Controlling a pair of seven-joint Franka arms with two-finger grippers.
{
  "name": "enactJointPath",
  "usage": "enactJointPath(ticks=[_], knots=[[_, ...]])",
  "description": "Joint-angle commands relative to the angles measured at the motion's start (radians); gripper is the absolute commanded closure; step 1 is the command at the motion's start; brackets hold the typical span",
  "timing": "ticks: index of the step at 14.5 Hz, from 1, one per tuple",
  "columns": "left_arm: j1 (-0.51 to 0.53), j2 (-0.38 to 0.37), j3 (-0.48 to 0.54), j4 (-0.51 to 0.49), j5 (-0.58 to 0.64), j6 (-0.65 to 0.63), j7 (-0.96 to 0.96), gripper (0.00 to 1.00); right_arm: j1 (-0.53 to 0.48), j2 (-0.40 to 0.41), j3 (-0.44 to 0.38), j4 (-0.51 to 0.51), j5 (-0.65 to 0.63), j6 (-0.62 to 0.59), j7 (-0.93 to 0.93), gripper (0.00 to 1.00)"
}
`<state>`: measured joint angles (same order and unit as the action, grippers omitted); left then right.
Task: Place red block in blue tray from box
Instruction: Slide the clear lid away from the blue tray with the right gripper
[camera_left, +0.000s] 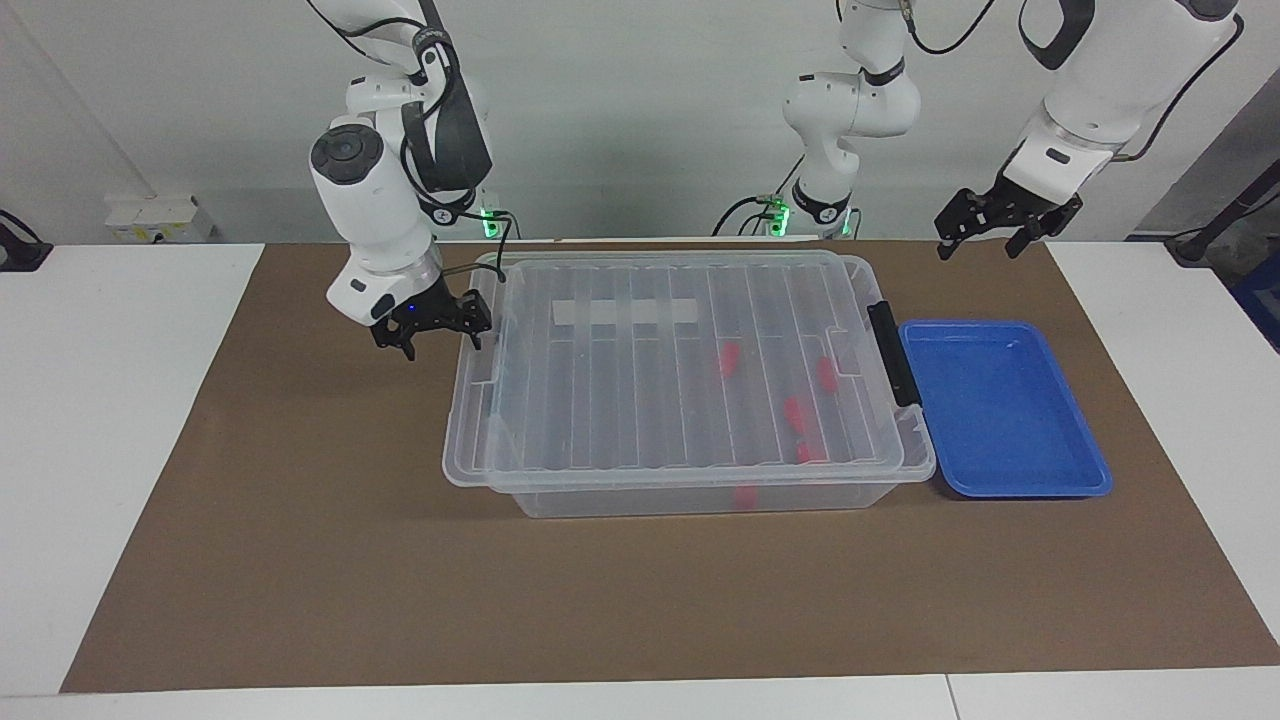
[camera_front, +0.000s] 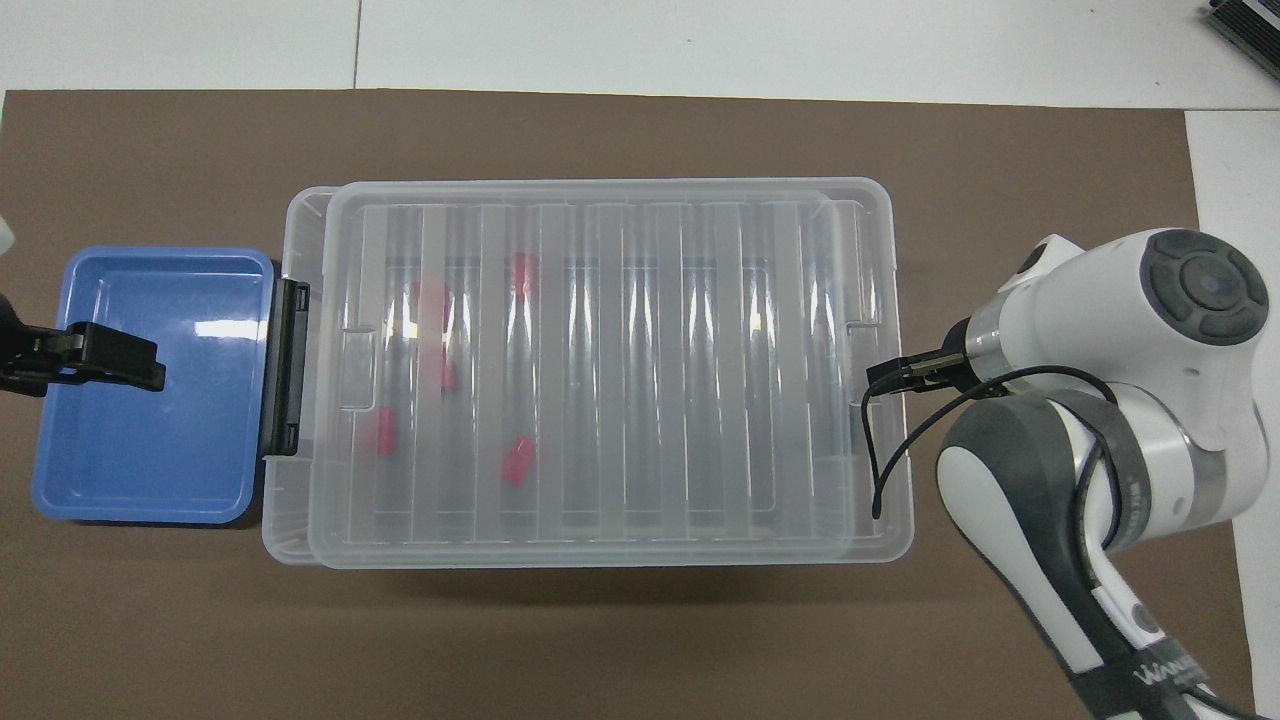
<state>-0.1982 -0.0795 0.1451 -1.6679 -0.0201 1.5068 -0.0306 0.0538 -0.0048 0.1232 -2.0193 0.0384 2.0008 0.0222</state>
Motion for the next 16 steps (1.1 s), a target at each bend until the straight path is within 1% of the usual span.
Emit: enactJointPath(ticks=[1, 3, 7, 10, 16], knots=[[0.008, -0.005, -0.002, 0.005, -0.006, 0.003, 0.006, 0.00, -0.017, -0.017, -0.013, -0.021, -0.031, -0.007, -0.050, 0.00], [0.008, -0.005, -0.001, 0.005, -0.006, 0.003, 0.006, 0.00, -0.017, -0.017, -0.043, -0.019, -0.063, -0.016, -0.077, 0.00], [0.008, -0.006, -0.001, 0.005, -0.006, 0.003, 0.006, 0.00, -0.017, -0.017, -0.103, -0.019, -0.077, -0.039, -0.133, 0.00], [0.008, -0.005, -0.001, 0.007, -0.006, 0.003, 0.006, 0.00, -0.017, -0.018, -0.138, -0.018, -0.094, -0.056, -0.139, 0.00], [0.008, -0.006, -0.001, 0.007, -0.006, 0.003, 0.006, 0.00, -0.015, -0.021, -0.197, -0.016, -0.100, -0.082, -0.221, 0.00]])
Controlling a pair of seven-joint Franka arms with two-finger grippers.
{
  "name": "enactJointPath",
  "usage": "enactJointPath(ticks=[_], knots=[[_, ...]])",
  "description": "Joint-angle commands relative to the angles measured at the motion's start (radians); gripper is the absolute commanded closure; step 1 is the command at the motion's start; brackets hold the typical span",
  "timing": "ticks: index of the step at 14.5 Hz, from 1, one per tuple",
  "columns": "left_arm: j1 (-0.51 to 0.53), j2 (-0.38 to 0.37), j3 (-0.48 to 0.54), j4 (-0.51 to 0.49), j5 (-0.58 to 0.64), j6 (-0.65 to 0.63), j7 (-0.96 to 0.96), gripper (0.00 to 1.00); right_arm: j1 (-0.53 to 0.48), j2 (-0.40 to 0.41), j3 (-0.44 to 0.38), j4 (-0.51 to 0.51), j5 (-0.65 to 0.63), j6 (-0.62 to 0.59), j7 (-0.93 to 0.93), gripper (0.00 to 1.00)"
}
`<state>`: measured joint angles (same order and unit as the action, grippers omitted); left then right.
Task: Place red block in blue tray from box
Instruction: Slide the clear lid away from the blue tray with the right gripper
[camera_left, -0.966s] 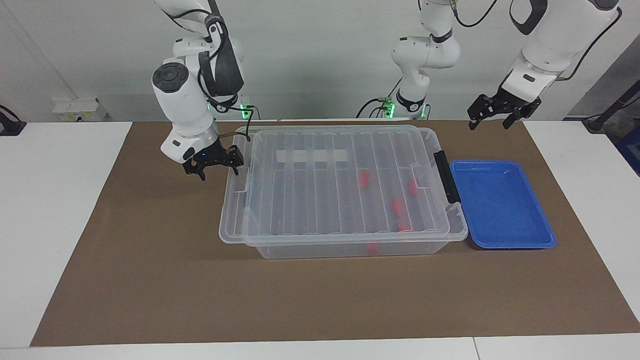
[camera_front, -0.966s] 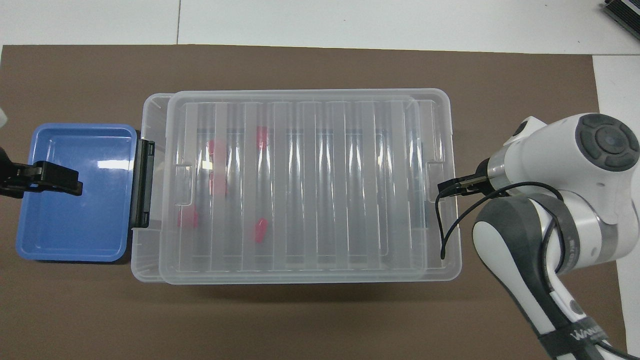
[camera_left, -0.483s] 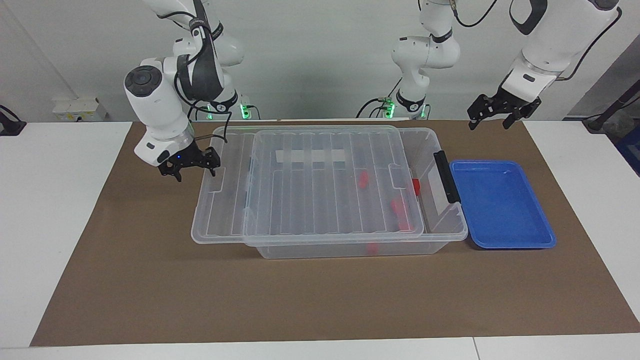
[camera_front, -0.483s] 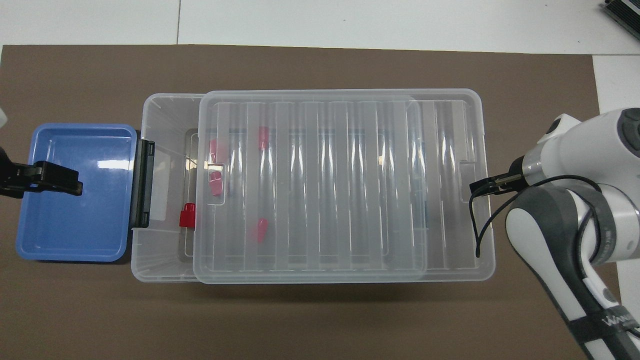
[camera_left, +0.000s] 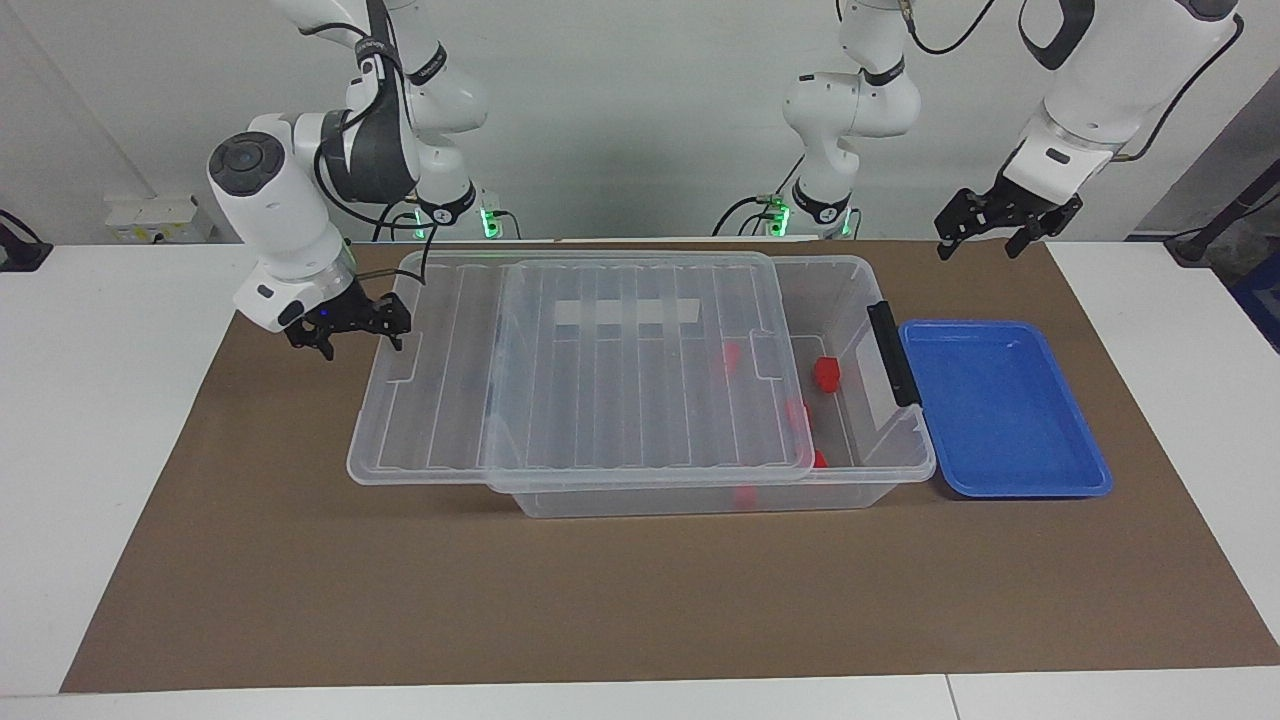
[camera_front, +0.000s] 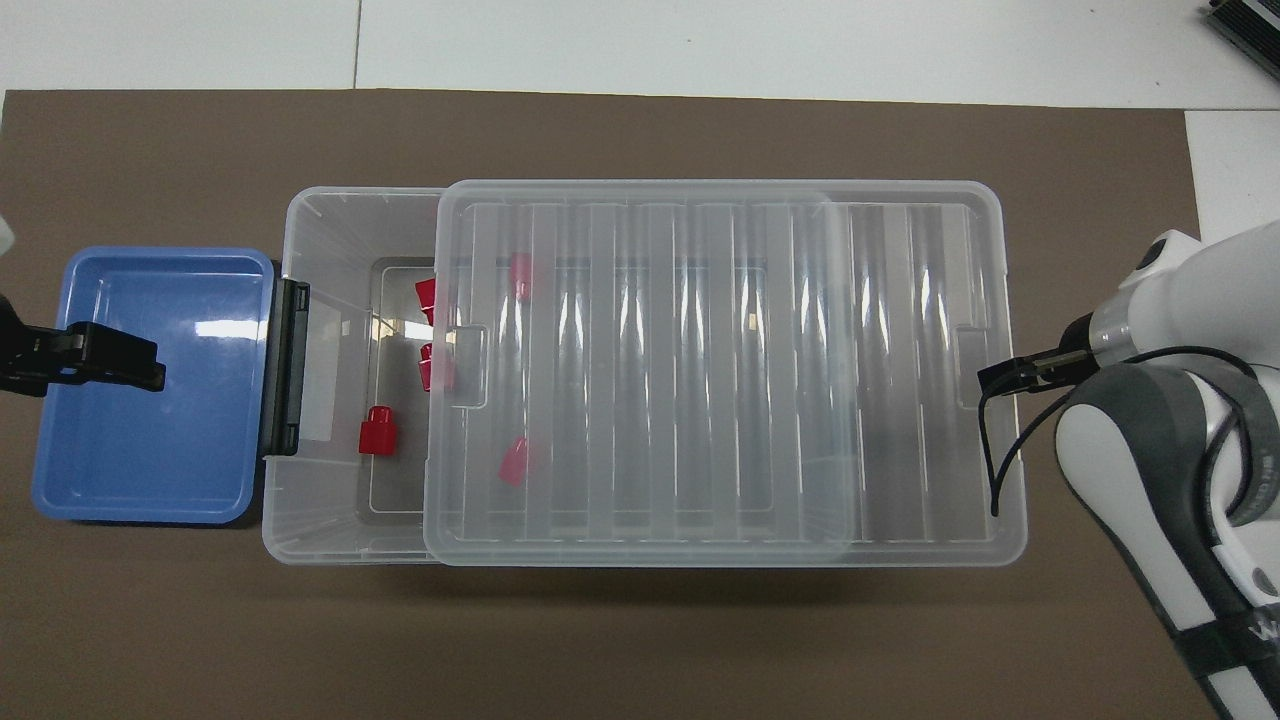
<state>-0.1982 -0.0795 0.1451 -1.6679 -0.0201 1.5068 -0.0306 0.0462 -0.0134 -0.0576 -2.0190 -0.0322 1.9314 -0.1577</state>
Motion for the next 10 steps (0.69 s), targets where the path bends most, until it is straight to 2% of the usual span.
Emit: enactJointPath(ticks=[1, 10], knots=[[0.008, -0.005, -0.001, 0.005, -0.006, 0.003, 0.006, 0.00, -0.008, -0.014, -0.031, -0.017, -0.043, -0.014, -0.054, 0.00], [0.010, -0.005, -0.001, 0.007, -0.006, 0.003, 0.006, 0.00, -0.005, -0.017, -0.065, -0.001, -0.064, -0.052, -0.102, 0.00]])
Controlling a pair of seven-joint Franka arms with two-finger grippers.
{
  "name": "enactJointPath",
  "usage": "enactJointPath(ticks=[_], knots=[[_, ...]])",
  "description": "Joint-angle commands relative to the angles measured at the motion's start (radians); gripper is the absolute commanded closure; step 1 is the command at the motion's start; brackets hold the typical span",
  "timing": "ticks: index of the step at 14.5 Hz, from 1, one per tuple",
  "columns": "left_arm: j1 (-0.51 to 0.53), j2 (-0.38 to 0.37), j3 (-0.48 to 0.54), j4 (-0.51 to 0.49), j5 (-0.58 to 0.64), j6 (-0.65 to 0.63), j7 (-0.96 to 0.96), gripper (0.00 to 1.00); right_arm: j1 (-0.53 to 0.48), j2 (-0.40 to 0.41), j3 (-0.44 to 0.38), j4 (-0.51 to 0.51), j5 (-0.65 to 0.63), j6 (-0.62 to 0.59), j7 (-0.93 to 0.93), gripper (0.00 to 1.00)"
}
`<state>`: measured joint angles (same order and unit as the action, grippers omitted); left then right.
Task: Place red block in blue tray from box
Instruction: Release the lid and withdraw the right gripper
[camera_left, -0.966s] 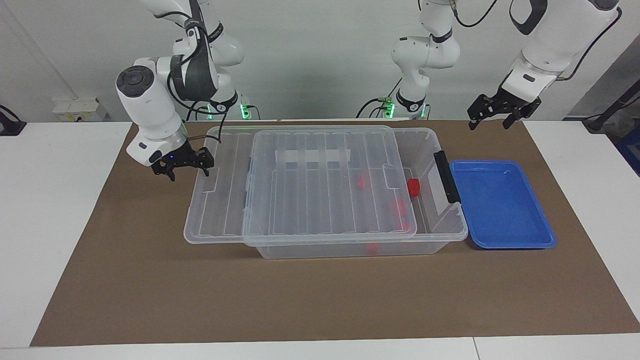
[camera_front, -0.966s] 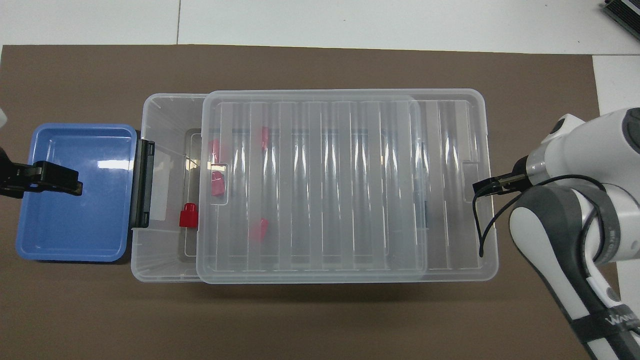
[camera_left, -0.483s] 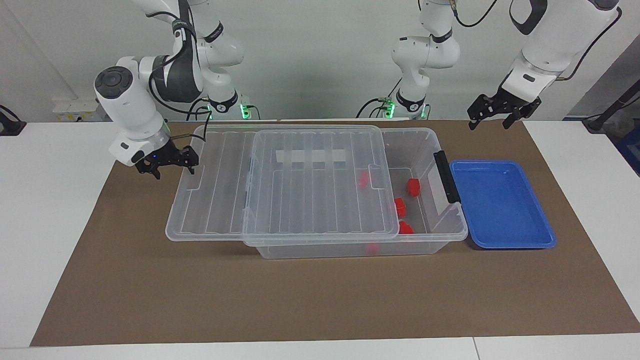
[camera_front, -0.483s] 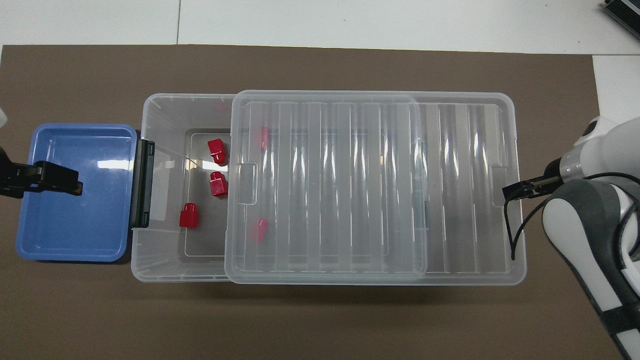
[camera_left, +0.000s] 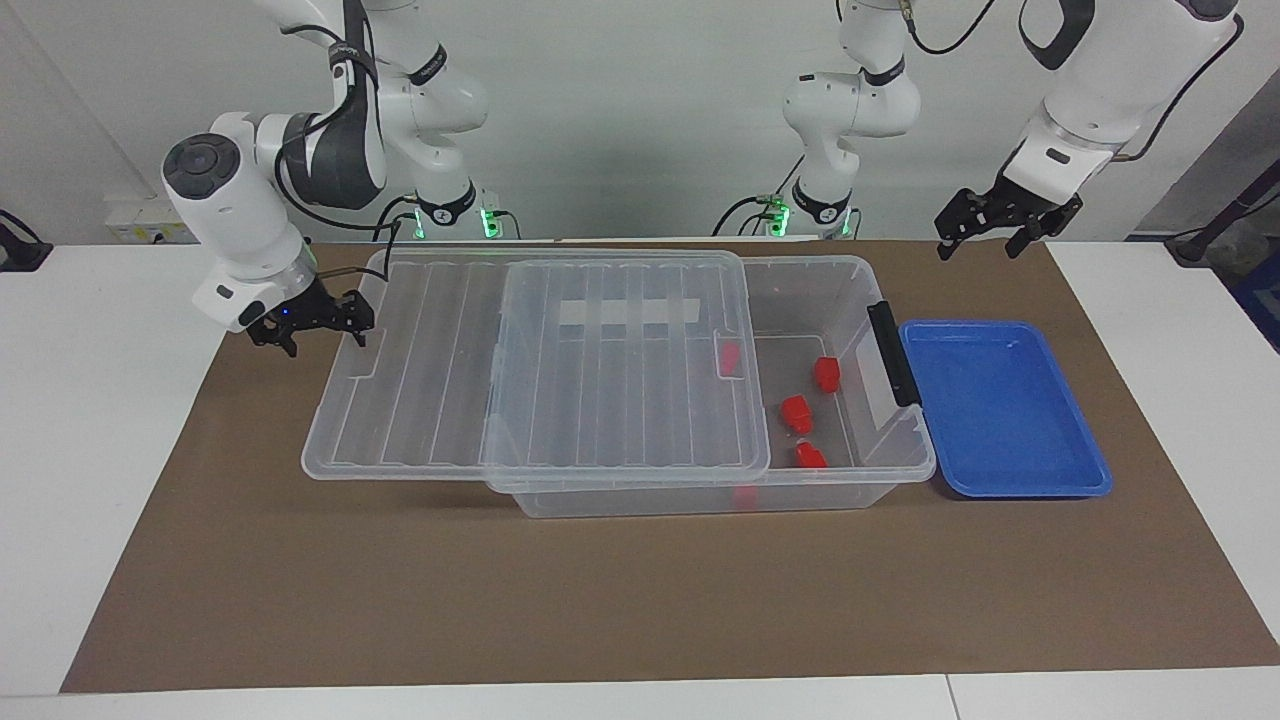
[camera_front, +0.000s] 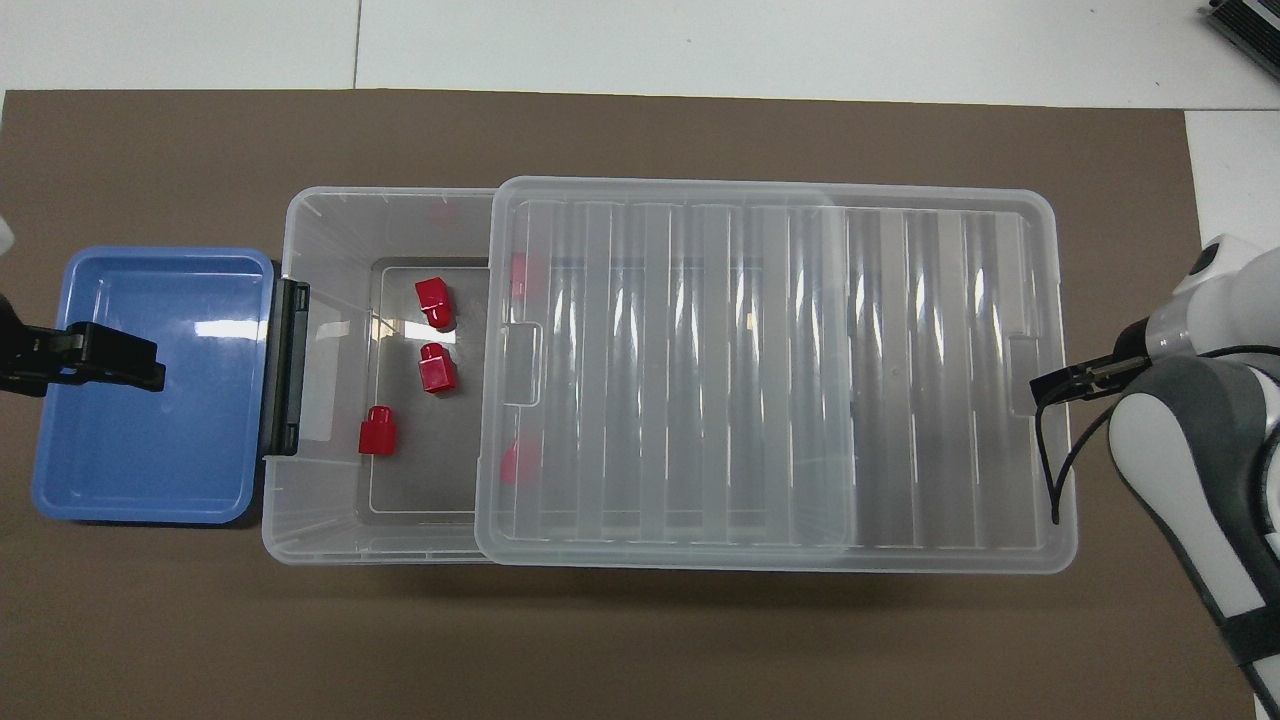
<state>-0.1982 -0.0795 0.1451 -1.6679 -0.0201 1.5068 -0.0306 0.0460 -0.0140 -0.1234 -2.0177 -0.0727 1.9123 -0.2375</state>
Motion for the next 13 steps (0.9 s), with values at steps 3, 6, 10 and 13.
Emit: enactJointPath(ticks=[3, 6, 10, 13], knots=[[0.010, -0.005, -0.001, 0.005, -0.006, 0.003, 0.006, 0.00, -0.001, -0.015, 0.004, 0.055, -0.018, -0.099, -0.010, 0.00], [0.008, -0.005, -0.001, 0.007, -0.006, 0.003, 0.006, 0.00, 0.002, -0.012, 0.013, 0.117, 0.002, -0.157, 0.032, 0.00], [0.008, -0.005, -0.002, 0.007, -0.006, 0.003, 0.005, 0.00, 0.003, -0.017, 0.016, 0.247, 0.059, -0.268, 0.092, 0.00], [0.010, -0.005, -0.001, 0.005, -0.006, 0.003, 0.005, 0.00, 0.003, -0.027, 0.015, 0.318, 0.062, -0.289, 0.159, 0.00]])
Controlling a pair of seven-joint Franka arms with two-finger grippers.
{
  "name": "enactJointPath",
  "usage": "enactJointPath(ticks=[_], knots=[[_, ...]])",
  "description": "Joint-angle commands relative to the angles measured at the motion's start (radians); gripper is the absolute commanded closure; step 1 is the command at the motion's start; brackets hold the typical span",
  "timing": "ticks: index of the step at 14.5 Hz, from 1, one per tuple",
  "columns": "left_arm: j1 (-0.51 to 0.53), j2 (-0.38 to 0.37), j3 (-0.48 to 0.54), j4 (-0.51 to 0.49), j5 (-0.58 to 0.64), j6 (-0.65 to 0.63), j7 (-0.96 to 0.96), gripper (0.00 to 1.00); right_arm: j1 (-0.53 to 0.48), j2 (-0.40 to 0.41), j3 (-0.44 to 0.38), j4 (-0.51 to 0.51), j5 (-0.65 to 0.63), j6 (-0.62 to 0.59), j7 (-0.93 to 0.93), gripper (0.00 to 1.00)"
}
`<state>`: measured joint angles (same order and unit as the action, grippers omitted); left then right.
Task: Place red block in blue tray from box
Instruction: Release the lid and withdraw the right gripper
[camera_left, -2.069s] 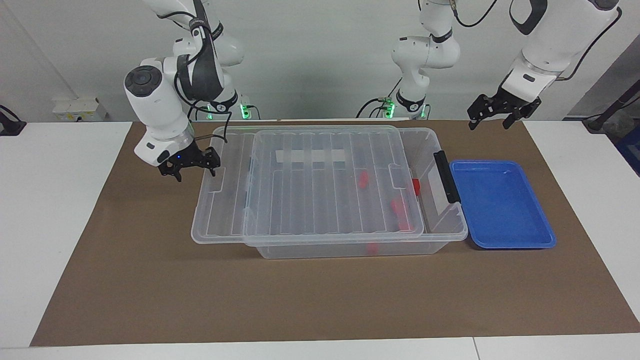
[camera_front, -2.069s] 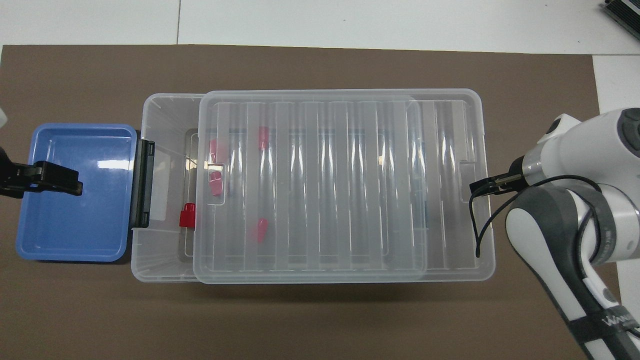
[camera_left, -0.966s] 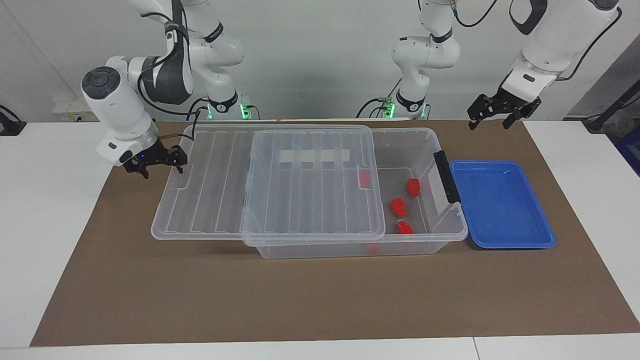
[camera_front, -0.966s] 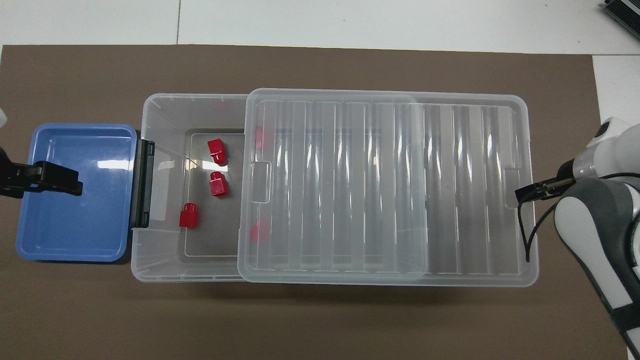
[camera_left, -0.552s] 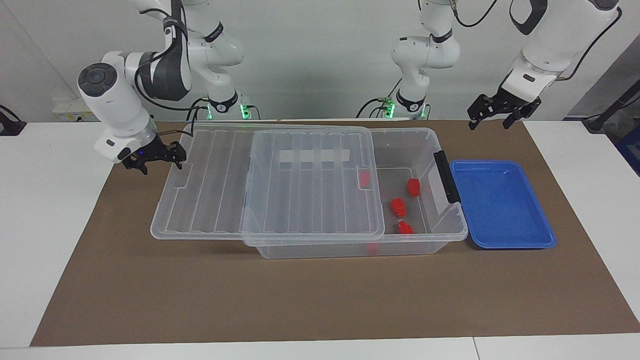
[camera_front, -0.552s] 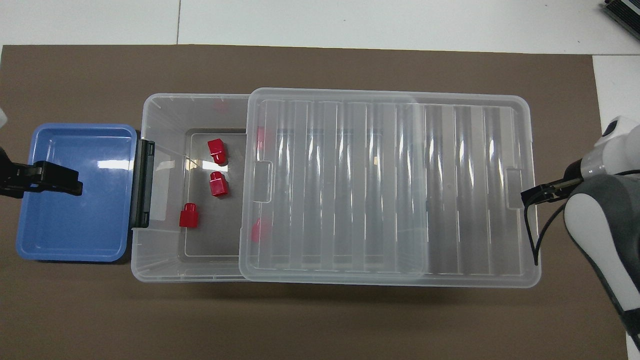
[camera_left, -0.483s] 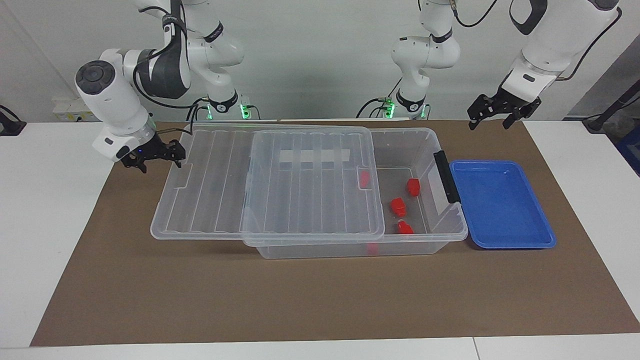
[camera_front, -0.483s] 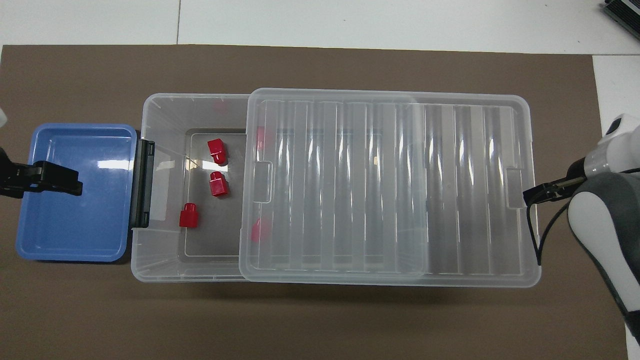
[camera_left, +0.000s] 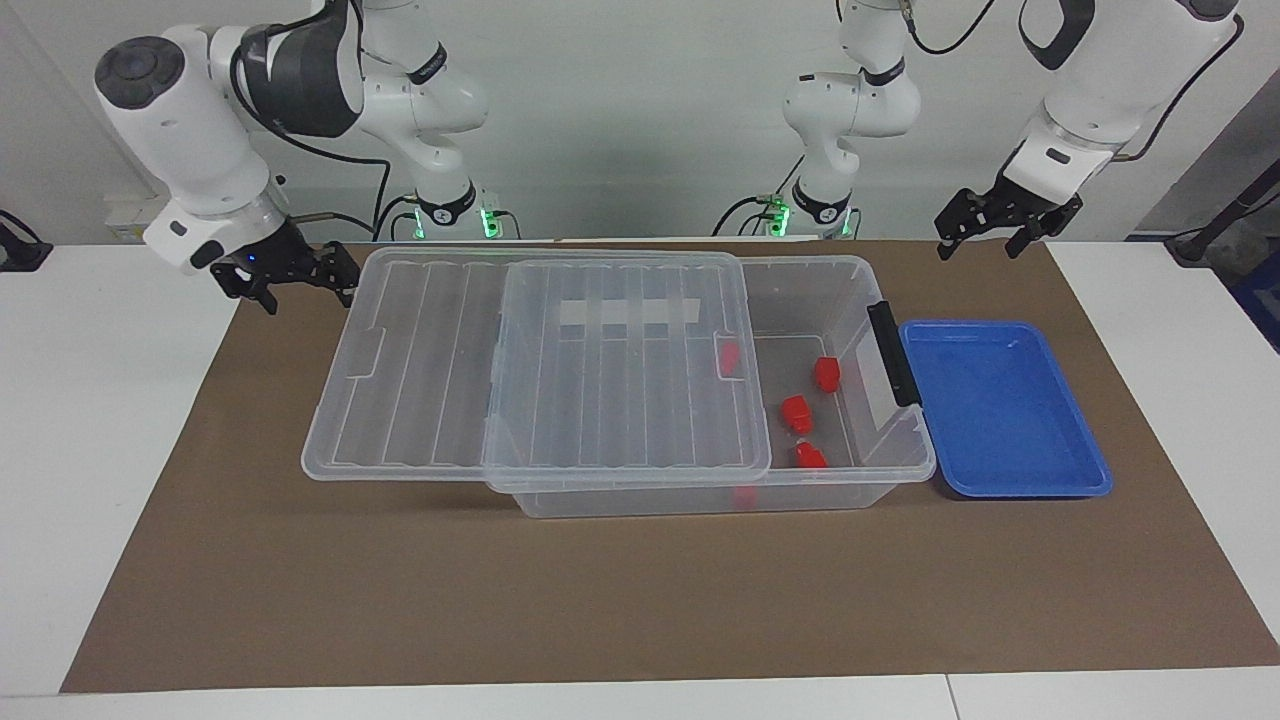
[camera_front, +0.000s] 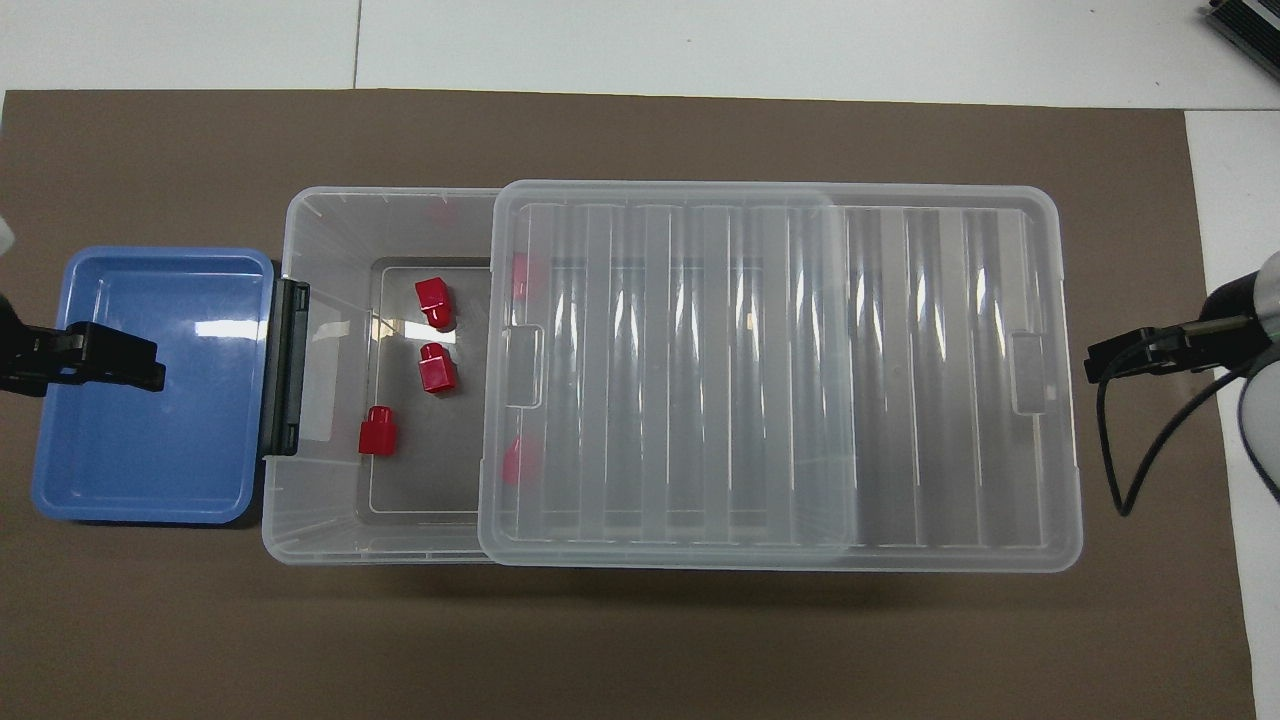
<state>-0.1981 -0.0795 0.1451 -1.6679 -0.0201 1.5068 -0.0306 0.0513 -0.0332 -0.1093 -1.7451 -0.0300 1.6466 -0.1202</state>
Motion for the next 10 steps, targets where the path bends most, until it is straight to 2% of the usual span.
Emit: enactJointPath(ticks=[1, 6, 8, 10], knots=[[0.008, -0.005, -0.001, 0.005, -0.006, 0.003, 0.006, 0.00, -0.002, -0.014, 0.000, 0.068, 0.028, -0.025, 0.056, 0.00], [0.008, -0.006, -0.001, 0.007, -0.006, 0.003, 0.006, 0.00, -0.042, -0.027, 0.005, 0.176, 0.028, -0.100, 0.178, 0.00], [0.008, -0.006, -0.002, 0.005, -0.006, 0.003, 0.006, 0.00, -0.073, -0.015, 0.010, 0.251, 0.039, -0.198, 0.179, 0.00], [0.003, -0.005, -0.002, 0.007, -0.006, -0.004, -0.002, 0.00, -0.109, -0.011, 0.038, 0.257, 0.041, -0.217, 0.175, 0.00]])
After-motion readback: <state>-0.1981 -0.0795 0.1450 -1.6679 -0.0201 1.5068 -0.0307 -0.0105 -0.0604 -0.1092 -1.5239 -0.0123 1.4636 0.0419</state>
